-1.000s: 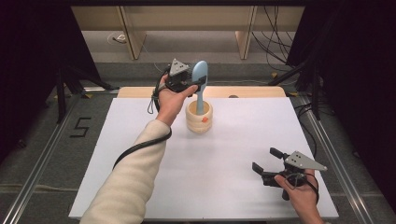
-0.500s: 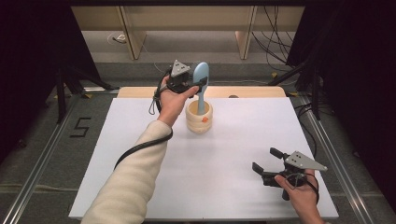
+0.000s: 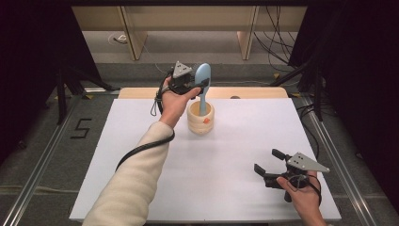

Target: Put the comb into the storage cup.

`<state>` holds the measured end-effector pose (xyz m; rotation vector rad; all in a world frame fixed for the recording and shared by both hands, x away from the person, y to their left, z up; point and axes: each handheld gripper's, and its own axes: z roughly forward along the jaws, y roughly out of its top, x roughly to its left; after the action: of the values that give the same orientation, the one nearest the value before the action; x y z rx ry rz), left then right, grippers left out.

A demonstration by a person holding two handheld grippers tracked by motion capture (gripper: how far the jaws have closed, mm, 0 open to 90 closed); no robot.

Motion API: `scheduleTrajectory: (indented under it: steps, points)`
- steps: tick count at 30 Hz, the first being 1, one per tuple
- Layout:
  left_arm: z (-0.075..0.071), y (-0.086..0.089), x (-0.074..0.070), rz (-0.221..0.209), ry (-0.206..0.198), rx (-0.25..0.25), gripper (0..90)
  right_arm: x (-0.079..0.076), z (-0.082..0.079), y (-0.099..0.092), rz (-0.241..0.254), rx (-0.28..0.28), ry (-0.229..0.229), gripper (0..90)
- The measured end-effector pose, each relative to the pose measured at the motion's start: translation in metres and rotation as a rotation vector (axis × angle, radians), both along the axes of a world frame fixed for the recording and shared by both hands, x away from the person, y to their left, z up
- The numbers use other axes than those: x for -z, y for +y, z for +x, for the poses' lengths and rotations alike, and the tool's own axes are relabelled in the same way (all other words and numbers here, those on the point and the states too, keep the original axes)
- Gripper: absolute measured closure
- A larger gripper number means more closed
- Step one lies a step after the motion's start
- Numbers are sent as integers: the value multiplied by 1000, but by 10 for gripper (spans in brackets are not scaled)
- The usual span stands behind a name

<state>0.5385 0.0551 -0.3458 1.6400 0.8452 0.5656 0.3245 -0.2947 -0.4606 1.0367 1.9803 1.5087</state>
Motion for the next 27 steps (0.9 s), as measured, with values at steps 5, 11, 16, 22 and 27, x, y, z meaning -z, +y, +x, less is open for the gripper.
scheduleTrajectory:
  steps: [5,11,16,22,27]
  points:
    - [0,0,2,-2,4,-1,491,0,0,0,-1,-1,2,77]
    - [1,1,3,-6,6,-3,491,0,0,0,1,0,1,77]
    - [1,-1,3,-6,7,3,491,0,0,0,-1,-2,2,77]
    - [2,-2,6,-6,14,-2,491,0,0,0,0,-3,4,77]
    - [3,-3,8,-10,20,-3,490,1,0,0,0,-3,5,77]
